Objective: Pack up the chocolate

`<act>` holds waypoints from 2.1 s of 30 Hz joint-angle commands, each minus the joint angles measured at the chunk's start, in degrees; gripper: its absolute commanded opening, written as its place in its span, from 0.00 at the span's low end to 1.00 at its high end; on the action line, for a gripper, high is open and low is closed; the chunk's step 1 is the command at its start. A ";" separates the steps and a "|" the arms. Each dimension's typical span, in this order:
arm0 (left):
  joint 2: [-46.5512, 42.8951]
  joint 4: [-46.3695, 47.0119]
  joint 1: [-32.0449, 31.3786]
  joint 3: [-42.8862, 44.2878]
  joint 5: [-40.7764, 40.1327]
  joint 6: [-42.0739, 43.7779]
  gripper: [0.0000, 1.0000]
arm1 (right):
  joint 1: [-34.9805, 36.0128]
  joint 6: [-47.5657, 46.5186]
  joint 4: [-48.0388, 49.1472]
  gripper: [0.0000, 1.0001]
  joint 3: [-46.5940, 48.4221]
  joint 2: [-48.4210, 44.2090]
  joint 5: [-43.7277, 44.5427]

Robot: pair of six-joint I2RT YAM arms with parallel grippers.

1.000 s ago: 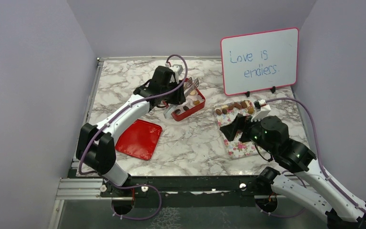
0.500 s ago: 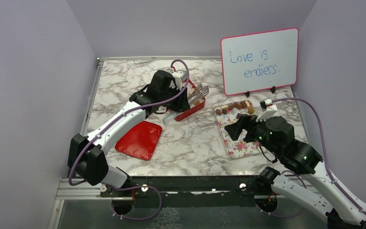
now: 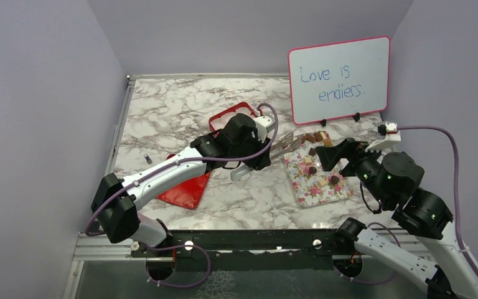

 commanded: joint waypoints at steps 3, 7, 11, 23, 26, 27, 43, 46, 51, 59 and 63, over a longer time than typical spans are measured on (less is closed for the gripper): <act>1.40 9.50 -3.52 -2.62 -2.29 0.24 0.43 | -0.24 -1.49 -1.88 0.98 3.28 -1.82 5.85; 4.15 11.91 -5.57 -3.12 -2.97 1.33 0.44 | -0.24 -2.27 -0.28 0.98 3.25 -3.41 6.75; 6.57 13.34 -7.42 -2.88 -3.53 2.07 0.44 | -0.24 -2.69 0.10 0.98 3.70 -3.54 7.53; 14.72 14.81 -12.18 -0.48 -5.77 3.93 0.44 | -0.24 -2.96 -0.06 0.98 3.28 -4.33 7.36; 16.41 14.76 -13.31 0.37 -6.44 4.58 0.44 | -0.24 -2.96 -0.32 0.98 3.19 -4.68 7.53; 17.06 14.54 -13.52 0.69 -7.02 4.67 0.44 | -0.24 -2.89 -0.40 0.98 3.19 -4.80 7.60; 21.06 13.93 -14.18 3.08 -9.30 5.08 0.43 | -0.24 -2.22 -0.91 0.98 2.60 -5.76 7.38; 20.81 13.93 -14.29 2.91 -9.52 5.19 0.40 | -0.24 -2.18 -0.69 0.98 2.33 -5.67 7.23; 19.73 13.93 -14.27 2.43 -9.61 5.14 0.34 | -0.20 -2.01 -0.42 0.98 1.67 -5.62 6.70; 18.07 13.78 -14.27 2.19 -8.86 3.95 0.29 | -0.24 -2.00 -0.28 0.98 1.35 -4.98 5.69; 17.43 11.66 -14.18 3.50 -9.74 2.54 0.29 | -0.24 -2.01 -0.37 0.98 1.18 -4.20 4.24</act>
